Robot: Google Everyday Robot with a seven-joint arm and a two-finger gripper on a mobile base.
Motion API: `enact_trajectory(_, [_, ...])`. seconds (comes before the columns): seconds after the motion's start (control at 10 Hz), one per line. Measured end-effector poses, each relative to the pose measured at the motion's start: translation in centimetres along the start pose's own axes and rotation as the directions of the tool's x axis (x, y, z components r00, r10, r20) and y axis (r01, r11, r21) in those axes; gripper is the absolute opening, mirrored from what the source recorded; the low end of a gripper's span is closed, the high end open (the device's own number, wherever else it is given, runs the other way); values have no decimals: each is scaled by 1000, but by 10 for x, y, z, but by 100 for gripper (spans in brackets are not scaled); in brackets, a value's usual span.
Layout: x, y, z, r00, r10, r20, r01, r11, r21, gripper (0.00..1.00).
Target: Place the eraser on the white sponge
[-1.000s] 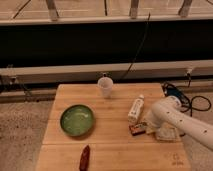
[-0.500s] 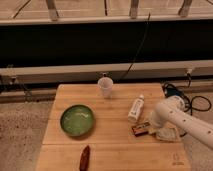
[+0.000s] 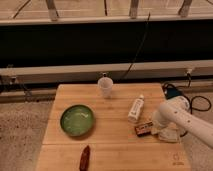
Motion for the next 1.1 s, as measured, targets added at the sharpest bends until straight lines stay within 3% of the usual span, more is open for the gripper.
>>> enact_trajectory(0.2, [-3, -2, -1, 1000, -3, 2, 3, 1000, 1, 7])
enact_trajectory(1.1, [12, -2, -13, 1000, 9, 14, -9, 1000, 14, 7])
